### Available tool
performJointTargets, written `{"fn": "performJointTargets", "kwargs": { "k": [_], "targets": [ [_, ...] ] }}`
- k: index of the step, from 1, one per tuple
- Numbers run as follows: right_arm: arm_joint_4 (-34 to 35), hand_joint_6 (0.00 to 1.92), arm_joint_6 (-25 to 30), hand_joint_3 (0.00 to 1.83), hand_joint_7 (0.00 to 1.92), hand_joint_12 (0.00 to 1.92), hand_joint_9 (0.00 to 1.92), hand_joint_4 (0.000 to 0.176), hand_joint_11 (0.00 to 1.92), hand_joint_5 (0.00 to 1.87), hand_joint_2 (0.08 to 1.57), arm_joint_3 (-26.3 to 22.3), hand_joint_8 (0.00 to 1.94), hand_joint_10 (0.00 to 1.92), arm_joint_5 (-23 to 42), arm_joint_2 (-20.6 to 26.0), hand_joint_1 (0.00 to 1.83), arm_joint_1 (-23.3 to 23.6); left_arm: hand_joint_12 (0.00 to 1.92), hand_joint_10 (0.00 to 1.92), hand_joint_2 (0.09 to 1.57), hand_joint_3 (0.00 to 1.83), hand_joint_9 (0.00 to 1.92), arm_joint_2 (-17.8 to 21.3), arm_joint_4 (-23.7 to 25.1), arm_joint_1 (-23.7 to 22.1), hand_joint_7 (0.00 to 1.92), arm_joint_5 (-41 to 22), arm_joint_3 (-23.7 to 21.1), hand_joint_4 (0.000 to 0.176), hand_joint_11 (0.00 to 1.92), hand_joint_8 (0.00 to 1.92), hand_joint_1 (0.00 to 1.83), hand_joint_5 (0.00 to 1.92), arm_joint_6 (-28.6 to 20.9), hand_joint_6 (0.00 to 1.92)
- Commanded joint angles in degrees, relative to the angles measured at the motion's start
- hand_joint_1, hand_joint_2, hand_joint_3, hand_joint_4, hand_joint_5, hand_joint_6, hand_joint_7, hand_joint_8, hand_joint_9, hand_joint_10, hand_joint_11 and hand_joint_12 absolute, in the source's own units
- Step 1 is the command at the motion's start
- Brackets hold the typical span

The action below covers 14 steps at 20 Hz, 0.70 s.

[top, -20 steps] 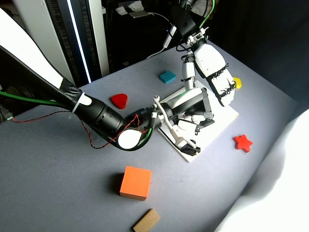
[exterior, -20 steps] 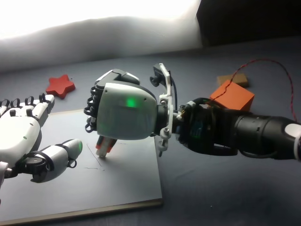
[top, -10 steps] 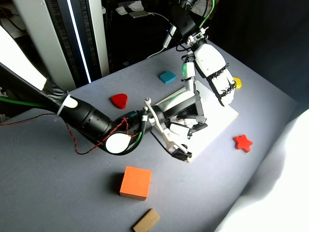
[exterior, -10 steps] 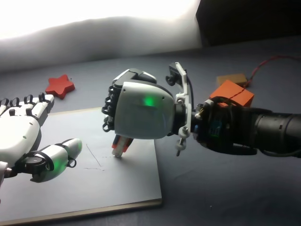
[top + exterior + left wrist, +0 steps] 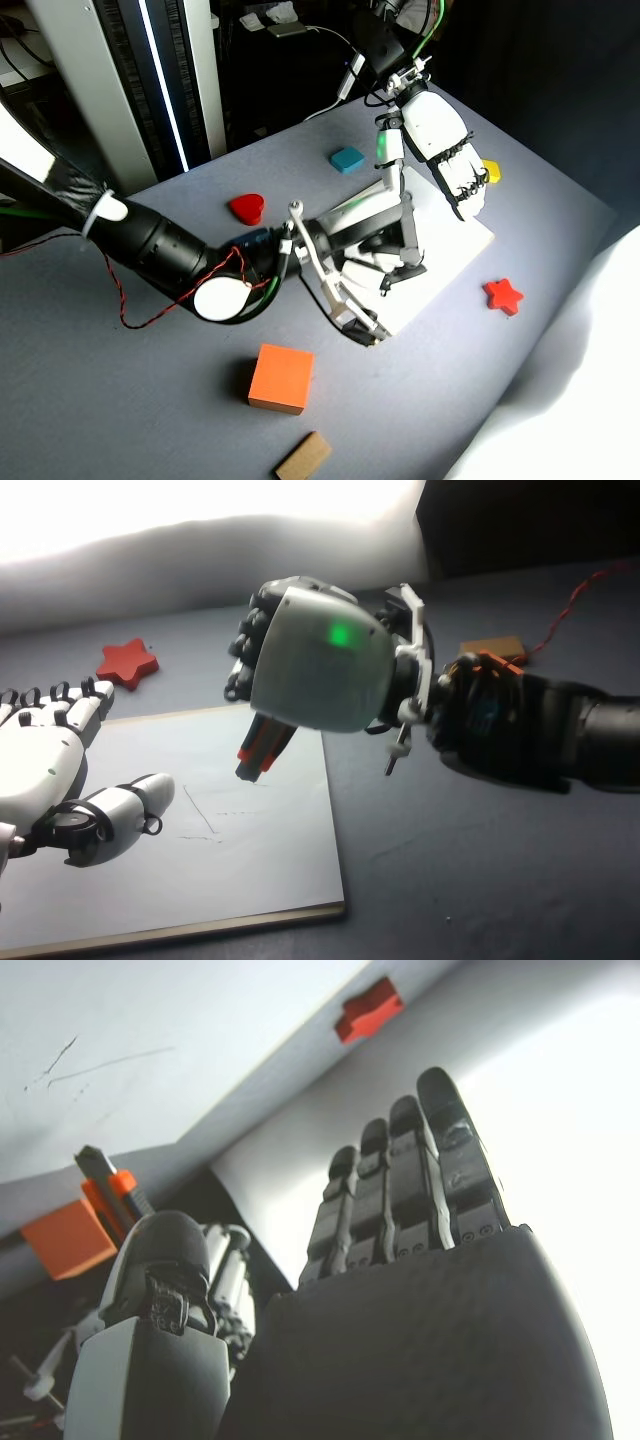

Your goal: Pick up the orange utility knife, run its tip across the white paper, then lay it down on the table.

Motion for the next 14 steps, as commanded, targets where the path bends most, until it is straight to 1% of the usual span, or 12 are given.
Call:
{"fn": "performJointTargets", "kwargs": {
  "k": [1, 2, 3, 4, 6, 7, 8, 11, 12, 13, 14],
  "targets": [
    [2.01, 1.92, 0.49, 0.87, 1.9, 1.92, 1.92, 0.176, 1.92, 1.65, 0.96, -1.11, 1.94, 1.92, 3.83, 1.14, 1.51, 0.69, 0.55, 0.0, 1.33, 0.0, 0.11, 0.14, 3.37, -0.3, 0.08, -5.53, 0.13, 0.01, 0.0, 0.0, 0.09, 0.01, -0.16, 0.0],
    [2.01, 1.92, 2.02, 0.87, 1.91, 1.92, 1.92, 0.176, 1.92, 1.64, 0.96, -2.92, 1.94, 1.92, 2.48, 2.7, 1.51, 1.11, 0.57, 0.0, 1.33, 0.0, 0.11, 0.14, 3.37, -0.3, 0.07, -5.53, 0.11, 0.014, 0.0, 0.0, 0.09, 0.0, -0.16, 0.0],
    [2.22, 1.92, 5.3, 0.87, 1.91, 1.92, 1.92, 0.176, 1.92, 1.65, 0.96, -6.41, 1.94, 1.92, -0.87, 5.31, 1.51, 1.86, 0.56, 0.0, 1.32, 0.0, 0.1, 0.14, 3.36, -0.3, 0.07, -5.53, 0.06, 0.015, 0.0, 0.0, 0.1, 0.0, -0.16, 0.0],
    [3.01, 1.92, 7.84, 0.86, 1.91, 1.92, 1.92, 0.176, 1.92, 1.67, 0.96, -8.6, 1.94, 1.92, -3.62, 7.01, 1.52, 2.28, 0.53, 0.0, 1.33, 0.0, 0.1, 0.14, 3.36, -0.28, 0.06, -5.53, 0.04, 0.013, 0.0, 0.0, 0.08, 0.0, -0.16, 0.0],
    [6.87, 1.92, 14.99, 0.86, 1.91, 1.92, 1.92, 0.176, 1.92, 1.66, 0.95, -14.94, 1.94, 1.92, -13.53, 11.84, 1.52, 3.85, 0.5, 0.0, 1.33, 0.0, 0.1, 0.14, 3.33, -0.26, 0.06, -5.53, -0.02, 0.012, 0.0, 0.01, 0.08, 0.0, -0.18, 0.0],
    [7.9, 1.92, 18.11, 0.86, 1.91, 1.92, 1.92, 0.176, 1.92, 1.66, 0.97, -17.6, 1.94, 1.92, -18.25, 14.05, 1.52, 4.73, 0.5, 0.01, 1.33, 0.0, 0.1, 0.14, 3.33, -0.26, 0.07, -5.53, -0.03, 0.01, 0.0, 0.01, 0.09, 0.0, -0.18, 0.0],
    [8.4, 1.92, 22.22, 0.86, 1.91, 1.92, 1.92, 0.176, 1.92, 1.66, 0.97, -19.8, 1.94, 1.92, -22.13, 16.04, 1.52, 5.55, 0.51, 0.0, 1.33, 0.0, 0.1, 0.14, 3.33, -0.26, 0.07, -5.53, -0.03, 0.011, 0.0, 0.0, 0.07, 0.0, -0.18, 0.0],
    [8.4, 1.92, 31.06, 0.87, 1.91, 1.92, 1.92, 0.176, 1.92, 1.64, 0.96, -23.97, 1.94, 1.92, -30.91, 20.18, 1.51, 7.09, 0.5, 0.0, 1.33, 0.0, 0.08, 0.14, 3.31, -0.23, 0.05, -5.53, 0.01, 0.009, 0.0, 0.0, 0.06, 0.0, -0.18, 0.0],
    [8.4, 1.92, 34.18, 0.87, 1.92, 1.92, 1.92, 0.176, 1.92, 1.65, 0.97, -25.59, 1.94, 1.92, -33.93, 21.63, 1.52, 7.32, 0.53, 0.01, 1.33, 0.0, 0.1, 0.15, 3.31, -0.14, 0.06, -5.53, 0.01, 0.009, 0.0, 0.0, 0.07, 0.0, -0.18, 0.0],
    [8.4, 1.92, 36.39, 0.88, 1.92, 1.92, 1.92, 0.176, 1.92, 1.65, 0.97, -27.04, 1.94, 1.92, -36.68, 22.82, 1.52, 7.54, 0.54, 0.01, 1.33, 0.0, 0.1, 0.15, 3.31, -0.06, 0.07, -5.73, 0.01, 0.012, 0.0, 0.0, 0.09, 0.0, -0.21, 0.0],
    [8.4, 1.92, 38.3, 0.88, 1.92, 1.92, 1.92, 0.176, 1.92, 1.67, 0.96, -28.4, 1.94, 1.92, -39.29, 23.91, 1.52, 7.81, 0.56, 0.01, 1.32, 0.0, 0.11, 0.15, 3.31, -0.01, 0.08, -5.87, 0.01, 0.01, 0.0, 0.0, 0.11, 0.01, -0.32, 0.0]
  ]
}}
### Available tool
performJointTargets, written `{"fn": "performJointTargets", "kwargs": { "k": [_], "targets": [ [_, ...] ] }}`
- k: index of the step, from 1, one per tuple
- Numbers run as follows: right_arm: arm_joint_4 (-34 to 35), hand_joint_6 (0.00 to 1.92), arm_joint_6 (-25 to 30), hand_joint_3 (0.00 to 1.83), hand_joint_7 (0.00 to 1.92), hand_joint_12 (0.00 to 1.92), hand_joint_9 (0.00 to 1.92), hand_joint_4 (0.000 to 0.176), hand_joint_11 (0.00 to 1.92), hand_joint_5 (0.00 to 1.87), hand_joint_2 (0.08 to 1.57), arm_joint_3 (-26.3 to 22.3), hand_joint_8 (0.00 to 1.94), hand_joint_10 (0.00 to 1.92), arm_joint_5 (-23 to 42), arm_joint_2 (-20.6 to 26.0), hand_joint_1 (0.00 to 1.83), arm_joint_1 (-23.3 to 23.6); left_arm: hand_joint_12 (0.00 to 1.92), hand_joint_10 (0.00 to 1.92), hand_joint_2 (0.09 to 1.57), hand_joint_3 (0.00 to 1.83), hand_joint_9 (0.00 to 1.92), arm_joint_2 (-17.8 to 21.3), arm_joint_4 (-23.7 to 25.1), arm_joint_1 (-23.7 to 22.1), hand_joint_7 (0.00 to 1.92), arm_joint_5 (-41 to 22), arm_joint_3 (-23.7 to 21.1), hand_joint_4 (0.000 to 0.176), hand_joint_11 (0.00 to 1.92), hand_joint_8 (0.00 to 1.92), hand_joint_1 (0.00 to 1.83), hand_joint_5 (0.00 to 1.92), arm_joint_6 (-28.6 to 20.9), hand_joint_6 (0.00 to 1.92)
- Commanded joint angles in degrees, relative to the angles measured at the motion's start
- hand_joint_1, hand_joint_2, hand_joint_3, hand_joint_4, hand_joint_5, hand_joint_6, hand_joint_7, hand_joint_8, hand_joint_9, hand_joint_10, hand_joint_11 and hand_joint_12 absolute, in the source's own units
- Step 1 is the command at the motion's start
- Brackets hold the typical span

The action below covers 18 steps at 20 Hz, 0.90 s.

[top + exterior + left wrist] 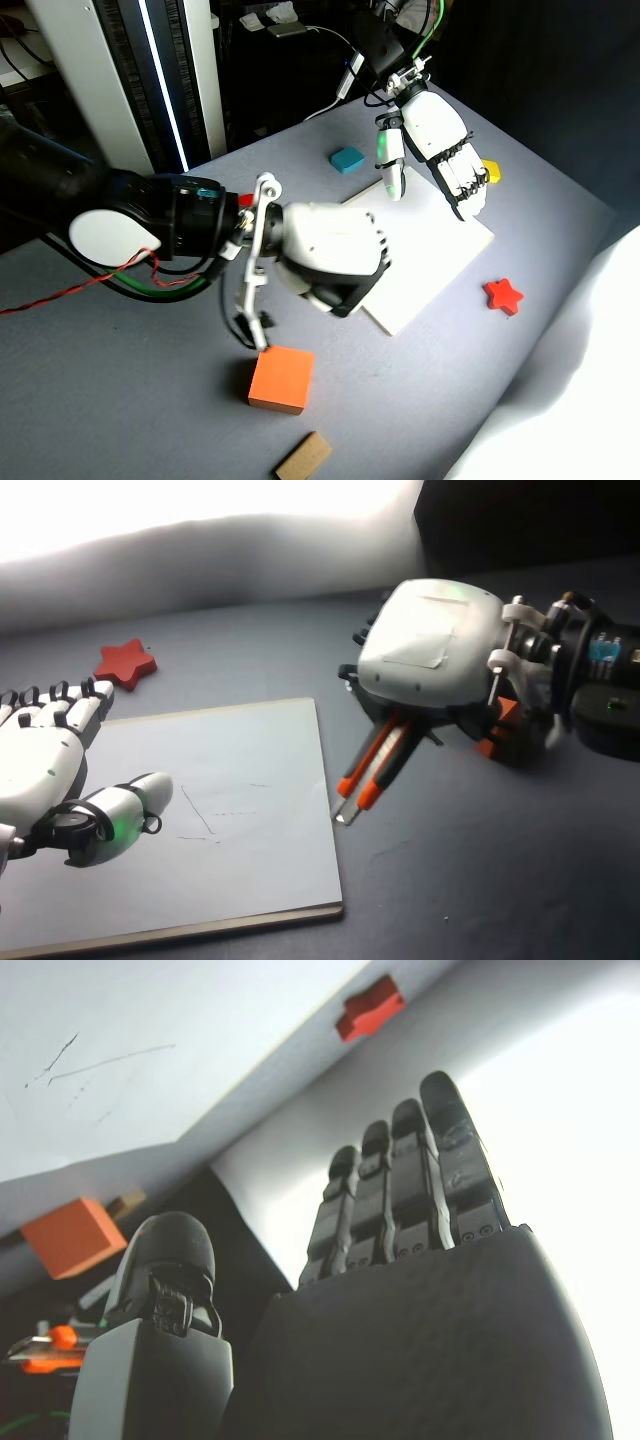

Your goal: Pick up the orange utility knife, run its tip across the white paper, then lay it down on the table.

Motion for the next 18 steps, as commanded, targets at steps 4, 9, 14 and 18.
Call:
{"fn": "performJointTargets", "kwargs": {
  "k": [4, 9, 14, 18],
  "targets": [
    [0.58, 1.92, 4.07, 0.9, 1.9, 1.92, 1.92, 0.176, 1.92, 1.64, 0.95, -3.68, 1.94, 1.92, -10.97, 2.77, 1.51, 2.54, 0.46, 0.01, 1.33, 0.0, 0.08, 0.15, 3.33, -0.14, 0.05, -5.92, 0.06, 0.01, 0.0, 0.0, 0.08, 0.0, -0.2, 0.0],
    [1.36, 1.92, 5.12, 0.95, 1.89, 1.92, 1.92, 0.176, 1.92, 1.64, 0.93, -3.99, 1.94, 1.92, -16.96, 2.97, 1.52, 1.01, 0.51, 0.0, 1.33, 0.0, 0.09, 0.15, 3.33, 0.03, 0.07, -6.08, 0.02, 0.01, 0.0, 0.0, 0.1, 0.0, -0.25, 0.0],
    [1.34, 1.92, 2.26, 1.1, 1.73, 1.92, 1.88, 0.176, 1.9, 1.56, 0.88, -4.4, 1.94, 1.92, -15.19, 3.0, 1.46, -1.52, 0.5, 0.01, 1.32, 0.0, 0.1, 0.15, 3.33, 0.06, 0.08, -6.3, 0.03, 0.009, 0.0, 0.0, 0.1, 0.01, -0.27, 0.0],
    [1.34, 1.89, 0.67, 1.51, 1.1, 1.92, 1.37, 0.0, 1.33, 0.86, 0.61, -4.73, 1.94, 1.92, -11.2, 3.01, 1.21, -3.92, 0.56, 0.01, 1.33, 0.0, 0.11, 0.15, 3.33, 0.15, 0.09, -6.3, 0.02, 0.009, 0.0, 0.0, 0.06, 0.01, -0.27, 0.0]
  ]
}}
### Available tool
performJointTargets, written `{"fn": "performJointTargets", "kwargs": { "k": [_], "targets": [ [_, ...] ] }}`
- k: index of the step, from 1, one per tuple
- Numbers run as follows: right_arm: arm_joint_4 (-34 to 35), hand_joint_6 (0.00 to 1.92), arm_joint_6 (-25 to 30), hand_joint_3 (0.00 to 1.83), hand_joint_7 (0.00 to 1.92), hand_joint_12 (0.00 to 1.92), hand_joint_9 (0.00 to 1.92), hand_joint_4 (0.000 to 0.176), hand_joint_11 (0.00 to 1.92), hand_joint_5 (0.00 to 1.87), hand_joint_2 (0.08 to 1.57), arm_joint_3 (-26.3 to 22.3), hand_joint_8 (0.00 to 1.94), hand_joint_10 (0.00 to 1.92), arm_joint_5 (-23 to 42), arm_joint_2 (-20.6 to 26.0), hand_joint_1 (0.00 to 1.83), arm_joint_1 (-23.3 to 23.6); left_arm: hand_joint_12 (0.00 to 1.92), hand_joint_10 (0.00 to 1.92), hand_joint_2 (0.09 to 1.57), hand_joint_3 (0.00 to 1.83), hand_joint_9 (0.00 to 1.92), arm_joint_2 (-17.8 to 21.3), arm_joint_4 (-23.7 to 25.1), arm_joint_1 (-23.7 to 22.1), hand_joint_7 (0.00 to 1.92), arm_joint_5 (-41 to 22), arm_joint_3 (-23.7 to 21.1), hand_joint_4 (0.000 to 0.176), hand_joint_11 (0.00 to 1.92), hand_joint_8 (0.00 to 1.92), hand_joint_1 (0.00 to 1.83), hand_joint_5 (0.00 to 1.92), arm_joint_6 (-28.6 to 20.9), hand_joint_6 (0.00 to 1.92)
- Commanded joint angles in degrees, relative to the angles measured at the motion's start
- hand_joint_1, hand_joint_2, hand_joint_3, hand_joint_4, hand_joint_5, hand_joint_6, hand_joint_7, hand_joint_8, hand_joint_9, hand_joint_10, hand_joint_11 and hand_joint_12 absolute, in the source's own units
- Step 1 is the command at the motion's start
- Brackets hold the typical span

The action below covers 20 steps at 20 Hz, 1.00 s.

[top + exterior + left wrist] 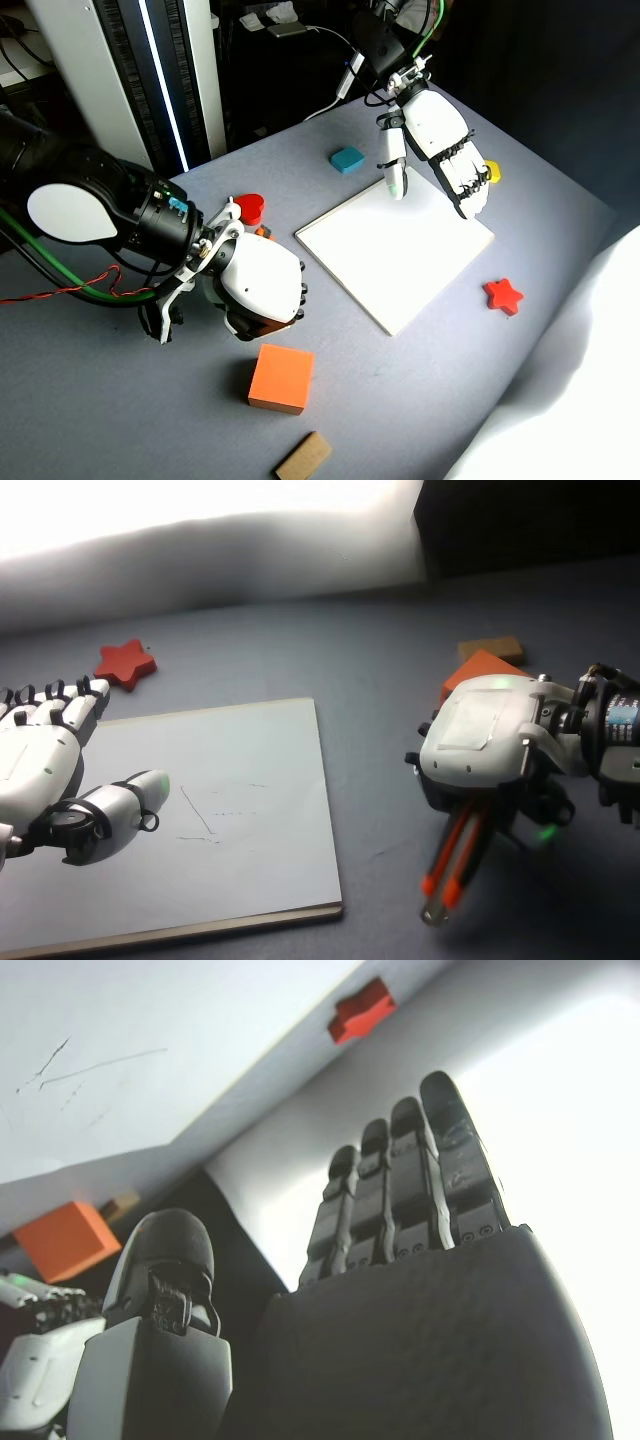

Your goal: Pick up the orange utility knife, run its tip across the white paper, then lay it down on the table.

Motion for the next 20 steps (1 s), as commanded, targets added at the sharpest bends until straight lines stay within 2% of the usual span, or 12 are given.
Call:
{"fn": "performJointTargets", "kwargs": {
  "k": [1, 4, 5, 6, 8, 10, 12, 14, 16, 18, 19, 20],
  "targets": [
    [-0.24, 1.91, -0.62, 1.4, 1.0, 1.92, 1.21, 0.0, 1.15, 0.75, 0.68, -0.27, 1.94, 1.92, 6.06, 0.34, 1.18, 0.11, 0.56, 0.01, 1.33, 0.0, 0.11, 0.15, 3.29, 0.05, 0.09, -5.51, 0.03, 0.01, 0.0, 0.0, 0.06, 0.01, -0.22, 0.0],
    [-0.24, 1.81, -1.7, 0.71, 0.62, 1.92, 0.59, 0.0, 0.65, 0.5, 1.08, -0.51, 1.94, 1.92, 7.12, 0.52, 1.04, -0.07, 0.51, 0.0, 1.32, 0.0, 0.1, 0.15, 3.29, 0.05, 0.07, -5.51, 0.03, 0.014, 0.0, 0.0, 0.07, 0.0, -0.22, 0.0],
    [-0.24, 1.81, -1.73, 0.38, 0.5, 1.92, 0.37, 0.003, 0.45, 0.43, 1.27, -0.75, 1.93, 1.92, 7.16, 0.75, 0.98, 0.06, 0.49, 0.0, 1.33, 0.0, 0.1, 0.15, 3.29, 0.05, 0.07, -5.51, 0.04, 0.015, 0.0, 0.0, 0.06, 0.0, -0.22, 0.0],
    [-0.24, 1.68, -1.76, 0.26, 0.22, 1.92, 0.19, 0.0, 0.22, 0.15, 1.15, -1.02, 1.8, 1.92, 7.16, 1.04, 1.01, 0.15, 0.48, 0.0, 1.32, 0.0, 0.1, 0.15, 3.29, 0.06, 0.07, -5.52, 0.04, 0.011, 0.0, 0.0, 0.08, 0.0, -0.22, 0.0],
    [-0.24, 1.29, -1.94, 0.37, 0.05, 1.92, 0.02, 0.0, 0.01, 0.01, 1.05, -1.62, 1.47, 1.77, 7.16, 1.74, 0.89, 0.36, 0.45, 0.0, 1.32, 0.0, 0.09, 0.15, 3.29, 0.11, 0.07, -5.52, 0.01, 0.013, 0.0, 0.0, 0.07, 0.0, -0.23, 0.0],
    [-0.24, 0.69, -2.06, 0.4, 0.0, 1.86, 0.0, 0.0, 0.0, 0.0, 1.02, -2.48, 0.88, 1.21, 7.16, 2.72, 0.71, 0.53, 0.44, 0.01, 1.32, 0.0, 0.1, 0.15, 3.29, 0.13, 0.08, -5.52, -0.02, 0.014, 0.0, 0.0, 0.07, 0.01, -0.25, 0.0],
    [-0.24, 0.31, -2.19, 0.35, 0.0, 1.4, 0.0, 0.0, 0.0, 0.0, 0.95, -3.27, 0.51, 0.77, 6.87, 3.74, 0.7, 0.96, 0.54, 0.01, 1.31, 0.0, 0.11, 0.17, 3.29, 0.18, 0.09, -5.53, -0.09, 0.014, 0.0, 0.0, 0.11, 0.04, -0.27, 0.01],
    [-0.23, 0.14, -2.04, 0.27, 0.03, 1.08, 0.0, 0.0, 0.0, 0.0, 0.98, -4.71, 0.37, 0.59, 5.91, 5.52, 0.66, 1.69, 0.52, 0.0, 1.31, 0.0, 0.09, 0.17, 3.29, 0.23, 0.09, -5.73, -0.22, 0.011, 0.0, 0.0, 0.1, 0.03, -0.38, 0.0],
    [-0.22, 0.15, 0.55, 0.18, 0.09, 1.06, 0.0, 0.0, 0.0, 0.0, 1.03, -6.97, 0.35, 0.62, 3.72, 8.11, 0.6, 2.44, 0.57, 0.0, 1.31, 0.0, 0.09, 0.16, 3.29, 0.22, 0.1, -5.73, -0.3, 0.013, 0.0, 0.0, 0.09, 0.04, -0.39, 0.0],
    [0.26, 0.62, 1.66, 0.12, 0.2, 1.38, 0.0, 0.0, 0.0, 0.0, 1.12, -8.83, 0.46, 1.02, 3.14, 10.42, 0.36, 2.81, 1.03, 0.06, 1.29, 0.0, 0.32, 0.18, 3.29, 0.22, 0.32, -5.73, -0.34, 0.021, 0.0, 0.03, 0.17, 0.18, -0.39, 0.03],
    [0.43, 0.96, 1.59, 0.1, 0.24, 1.68, 0.06, 0.0, 0.0, 0.04, 1.15, -9.72, 0.77, 1.28, 3.28, 11.53, 0.28, 3.09, 1.24, 0.08, 1.29, 0.0, 0.47, 0.21, 3.29, 0.22, 0.48, -5.73, -0.37, 0.012, 0.0, 0.03, 0.19, 0.31, -0.4, 0.04],
    [0.43, 1.23, 1.32, 0.09, 0.39, 1.91, 0.27, 0.0, 0.01, 0.25, 1.21, -11.5, 1.19, 1.59, 3.34, 13.73, 0.22, 3.48, 1.39, 0.21, 1.28, 0.0, 0.65, 0.22, 3.29, 0.11, 0.73, -5.73, -0.44, 0.0, 0.06, 0.07, 0.29, 0.6, -0.42, 0.05]
  ]
}}
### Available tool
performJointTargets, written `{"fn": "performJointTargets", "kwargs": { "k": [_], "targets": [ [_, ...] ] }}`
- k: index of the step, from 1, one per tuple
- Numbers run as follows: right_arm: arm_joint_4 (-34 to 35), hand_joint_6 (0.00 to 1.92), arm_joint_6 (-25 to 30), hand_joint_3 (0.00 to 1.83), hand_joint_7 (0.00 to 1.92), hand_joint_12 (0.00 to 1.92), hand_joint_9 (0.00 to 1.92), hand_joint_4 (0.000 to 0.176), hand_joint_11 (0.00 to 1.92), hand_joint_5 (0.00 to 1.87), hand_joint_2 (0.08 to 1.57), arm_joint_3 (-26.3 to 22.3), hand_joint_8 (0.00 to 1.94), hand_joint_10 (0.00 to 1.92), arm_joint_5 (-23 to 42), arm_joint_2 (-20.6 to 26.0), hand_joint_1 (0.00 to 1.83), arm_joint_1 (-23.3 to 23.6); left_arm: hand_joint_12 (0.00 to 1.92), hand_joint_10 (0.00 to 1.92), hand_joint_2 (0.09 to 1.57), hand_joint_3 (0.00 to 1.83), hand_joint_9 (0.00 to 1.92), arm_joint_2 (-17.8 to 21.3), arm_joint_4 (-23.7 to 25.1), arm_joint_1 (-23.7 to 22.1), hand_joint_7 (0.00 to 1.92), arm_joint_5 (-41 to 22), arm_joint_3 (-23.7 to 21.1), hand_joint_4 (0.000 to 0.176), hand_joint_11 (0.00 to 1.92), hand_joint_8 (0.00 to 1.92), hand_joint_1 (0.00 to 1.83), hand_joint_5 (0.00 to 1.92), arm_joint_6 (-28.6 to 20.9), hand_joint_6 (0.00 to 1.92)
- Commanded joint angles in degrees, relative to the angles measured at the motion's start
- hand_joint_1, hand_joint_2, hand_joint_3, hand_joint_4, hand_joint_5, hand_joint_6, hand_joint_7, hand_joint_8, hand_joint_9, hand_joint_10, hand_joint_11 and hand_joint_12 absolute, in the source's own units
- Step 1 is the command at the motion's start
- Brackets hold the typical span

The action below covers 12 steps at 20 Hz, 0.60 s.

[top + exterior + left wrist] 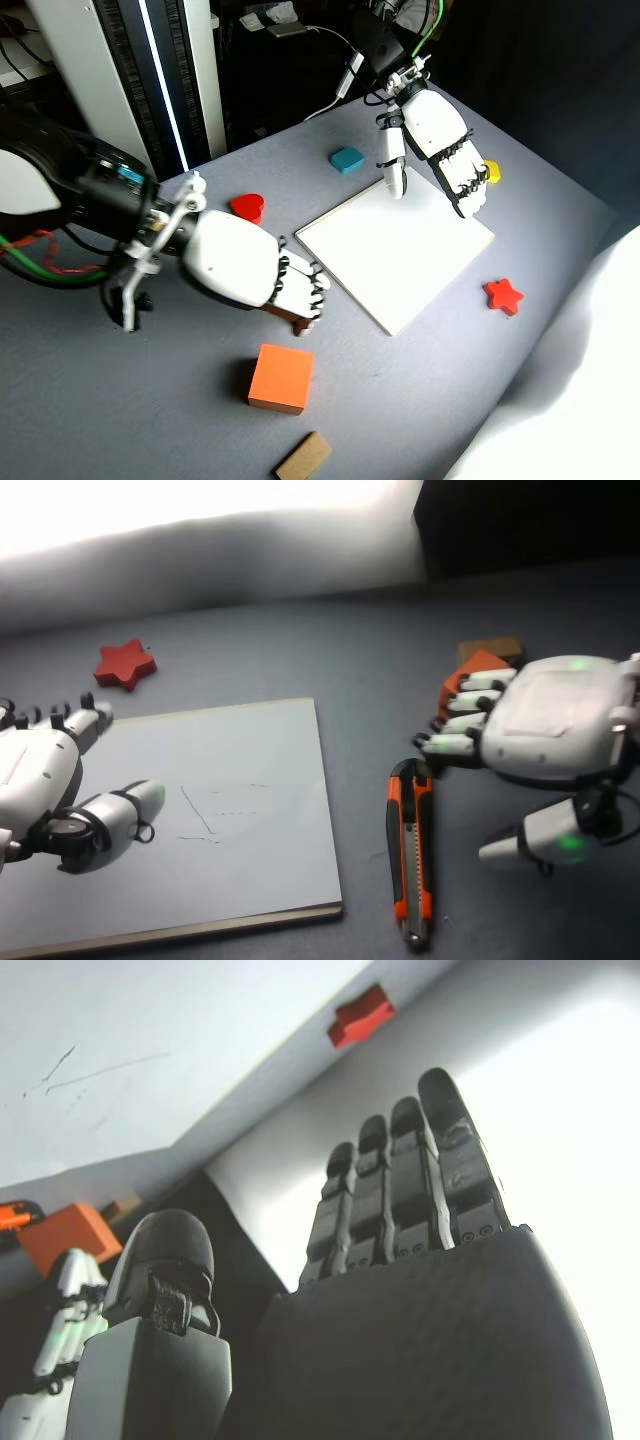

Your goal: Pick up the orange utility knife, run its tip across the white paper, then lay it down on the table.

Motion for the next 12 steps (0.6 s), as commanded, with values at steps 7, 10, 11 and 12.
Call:
{"fn": "performJointTargets", "kwargs": {
  "k": [7, 10, 11, 12],
  "targets": [
    [3.42, 1.53, 0.16, 0.1, 1.06, 1.92, 1.02, 0.0, 0.84, 0.87, 1.38, -4.08, 1.5, 1.82, 13.61, 6.63, 0.14, 1.0, 1.89, 1.68, 1.36, 0.01, 0.63, 0.22, 4.16, -3.67, 0.71, -1.49, -0.81, 0.0, 0.43, 1.51, 0.27, 0.78, 1.92, 1.13],
    [7.67, 1.68, 0.43, 0.14, 1.22, 1.92, 1.2, 0.0, 1.1, 1.05, 1.45, -5.63, 1.71, 1.92, 10.62, 8.92, 0.13, 2.53, 1.92, 1.8, 1.4, 0.01, 0.77, -0.03, 4.14, -6.7, 0.87, 0.73, -2.57, 0.0, 0.55, 1.58, 0.22, 0.81, 5.02, 1.42],
    [9.0, 1.73, 0.43, 0.16, 1.22, 1.92, 1.23, 0.0, 1.15, 1.05, 1.46, -6.26, 1.74, 1.92, 8.58, 9.8, 0.1, 3.55, 1.92, 1.8, 1.41, 0.01, 0.78, -0.28, 4.29, -7.11, 0.89, 2.07, -3.22, 0.0, 0.56, 1.56, 0.23, 0.82, 5.24, 1.43],
    [10.02, 1.73, 0.82, 0.18, 1.22, 1.92, 1.24, 0.0, 1.15, 1.03, 1.46, -6.54, 1.72, 1.92, 8.48, 10.34, 0.09, 3.83, 1.92, 1.83, 1.42, 0.01, 0.81, -0.33, 5.17, -7.12, 0.92, 2.59, -4.1, 0.0, 0.61, 1.57, 0.22, 0.84, 5.06, 1.46]
  ]
}}
